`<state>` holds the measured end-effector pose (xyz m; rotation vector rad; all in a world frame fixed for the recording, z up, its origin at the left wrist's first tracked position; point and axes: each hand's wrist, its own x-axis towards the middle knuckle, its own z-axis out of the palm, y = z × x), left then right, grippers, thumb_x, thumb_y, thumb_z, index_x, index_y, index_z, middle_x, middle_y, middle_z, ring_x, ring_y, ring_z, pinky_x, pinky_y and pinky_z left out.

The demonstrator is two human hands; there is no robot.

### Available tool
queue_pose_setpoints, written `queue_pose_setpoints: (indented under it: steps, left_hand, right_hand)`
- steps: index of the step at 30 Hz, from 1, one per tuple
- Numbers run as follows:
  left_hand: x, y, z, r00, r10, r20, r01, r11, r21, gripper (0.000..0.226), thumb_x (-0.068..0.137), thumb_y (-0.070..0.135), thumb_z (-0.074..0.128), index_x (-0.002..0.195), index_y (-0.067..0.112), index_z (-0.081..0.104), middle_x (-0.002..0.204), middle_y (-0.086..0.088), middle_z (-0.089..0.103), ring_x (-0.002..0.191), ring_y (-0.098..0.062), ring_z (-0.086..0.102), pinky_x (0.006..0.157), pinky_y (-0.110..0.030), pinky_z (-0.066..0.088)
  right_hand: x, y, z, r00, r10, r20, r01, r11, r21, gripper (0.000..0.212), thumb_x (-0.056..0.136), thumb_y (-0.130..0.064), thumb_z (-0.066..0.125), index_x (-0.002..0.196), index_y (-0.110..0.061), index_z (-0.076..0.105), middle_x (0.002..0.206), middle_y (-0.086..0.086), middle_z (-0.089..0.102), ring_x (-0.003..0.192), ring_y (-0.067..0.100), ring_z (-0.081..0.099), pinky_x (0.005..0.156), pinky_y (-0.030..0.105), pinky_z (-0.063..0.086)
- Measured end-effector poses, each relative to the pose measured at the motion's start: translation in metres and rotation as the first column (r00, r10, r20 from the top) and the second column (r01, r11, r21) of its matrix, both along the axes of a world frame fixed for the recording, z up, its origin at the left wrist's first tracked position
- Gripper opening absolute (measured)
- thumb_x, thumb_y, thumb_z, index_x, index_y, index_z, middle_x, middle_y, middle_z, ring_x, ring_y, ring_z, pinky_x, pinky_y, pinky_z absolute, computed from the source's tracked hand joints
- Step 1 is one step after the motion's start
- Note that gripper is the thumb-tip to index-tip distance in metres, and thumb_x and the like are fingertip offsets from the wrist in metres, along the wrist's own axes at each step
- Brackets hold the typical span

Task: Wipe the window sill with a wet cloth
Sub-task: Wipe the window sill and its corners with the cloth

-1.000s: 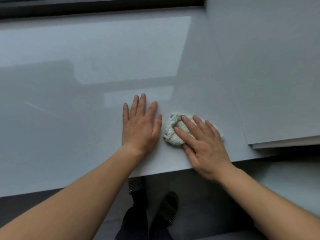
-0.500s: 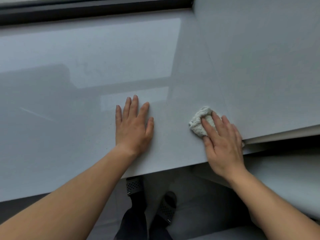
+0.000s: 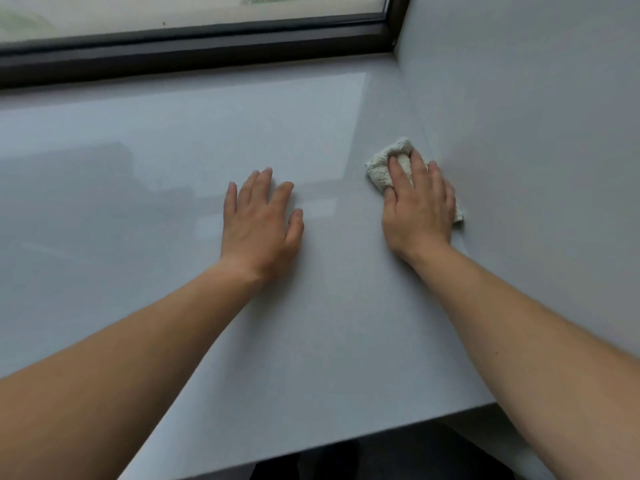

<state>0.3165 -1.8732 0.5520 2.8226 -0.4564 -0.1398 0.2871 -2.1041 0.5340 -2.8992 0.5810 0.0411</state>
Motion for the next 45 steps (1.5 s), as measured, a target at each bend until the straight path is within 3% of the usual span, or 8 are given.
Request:
queue_pose_setpoints:
  steps: [7,18,22,26,33,37,40,45]
  left_hand:
    - [0.039,-0.020,-0.014,0.998,0.006,-0.057,0.001,0.992,0.126,0.065,0.096,0.054,0.022,0.155,0.031,0.011,0.166,-0.004,-0.006,0.151,-0.024,-0.014,0.120,-0.050,-0.009]
    - [0.045,-0.016,-0.016,0.998,-0.005,-0.062,0.014,0.990,0.140,0.069,0.093,0.055,0.020,0.156,0.031,0.007,0.166,-0.006,-0.009,0.150,-0.024,-0.019,0.120,-0.052,-0.009]
    - [0.045,-0.015,-0.016,0.998,-0.006,-0.068,0.015,0.990,0.140,0.069,0.093,0.056,0.022,0.156,0.031,0.007,0.166,-0.005,-0.008,0.151,-0.024,-0.018,0.120,-0.052,-0.010]
    - [0.047,-0.013,-0.017,0.998,-0.009,-0.062,0.017,0.993,0.120,0.068,0.092,0.056,0.023,0.155,0.031,0.014,0.166,-0.005,-0.002,0.152,-0.024,-0.012,0.120,-0.051,-0.009]
    - [-0.012,0.023,-0.004,0.998,-0.038,-0.042,0.029,0.977,-0.211,0.052,0.088,0.043,0.041,0.130,0.014,0.055,0.141,-0.010,0.047,0.139,-0.028,0.035,0.121,-0.051,0.006]
    - [-0.122,0.080,0.004,0.998,0.053,0.025,-0.049,0.987,-0.153,0.044,0.087,0.040,0.046,0.116,0.012,0.063,0.132,-0.016,0.053,0.127,-0.035,0.048,0.115,-0.055,0.022]
    - [-0.190,0.131,0.001,0.988,0.151,0.017,-0.149,0.987,-0.061,0.046,0.087,0.040,0.047,0.121,0.012,0.061,0.137,-0.017,0.048,0.130,-0.038,0.044,0.114,-0.058,0.020]
    - [-0.235,0.172,-0.001,0.980,0.198,-0.037,-0.199,0.979,-0.033,0.050,0.088,0.042,0.042,0.128,0.014,0.056,0.146,-0.014,0.043,0.140,-0.033,0.035,0.118,-0.056,0.015]
  right_hand:
    - [0.097,-0.014,0.003,0.999,0.038,-0.006,-0.038,0.999,0.009,0.053,0.103,-0.035,0.031,0.155,-0.031,0.023,0.165,0.000,0.013,0.151,0.028,0.008,0.120,0.042,0.004]
    - [0.225,-0.016,0.006,0.999,0.039,-0.008,-0.039,0.999,-0.030,0.055,0.102,-0.035,0.029,0.155,-0.021,0.022,0.162,0.012,0.017,0.149,0.031,0.012,0.122,0.043,0.007]
    - [0.169,-0.023,0.013,0.996,0.074,-0.047,-0.073,0.997,0.033,0.055,0.103,-0.034,0.029,0.156,-0.020,0.021,0.164,0.010,0.013,0.151,0.032,0.009,0.121,0.043,0.007]
    - [0.037,-0.008,0.004,0.998,0.060,0.029,-0.061,0.997,0.039,0.059,0.097,-0.036,0.028,0.153,-0.018,0.031,0.162,0.012,0.023,0.148,0.036,0.020,0.119,0.047,0.017]
    - [-0.190,0.004,0.006,0.989,0.125,0.079,-0.130,0.989,0.066,0.055,0.095,-0.036,0.038,0.148,-0.022,0.043,0.160,0.005,0.031,0.146,0.031,0.028,0.114,0.050,0.030]
    - [-0.229,0.012,0.006,0.985,0.070,0.155,-0.087,0.990,0.110,0.052,0.090,-0.041,0.048,0.138,-0.023,0.057,0.153,0.006,0.042,0.138,0.034,0.039,0.108,0.051,0.034]
    - [-0.239,0.037,0.007,0.987,0.025,0.160,-0.044,0.992,0.118,0.052,0.088,-0.046,0.049,0.135,-0.027,0.058,0.152,0.005,0.043,0.137,0.034,0.038,0.107,0.052,0.032]
    - [-0.254,0.130,0.003,0.960,0.187,0.207,-0.216,0.968,0.128,0.046,0.090,-0.043,0.054,0.133,-0.029,0.060,0.150,0.001,0.046,0.137,0.031,0.038,0.106,0.047,0.030]
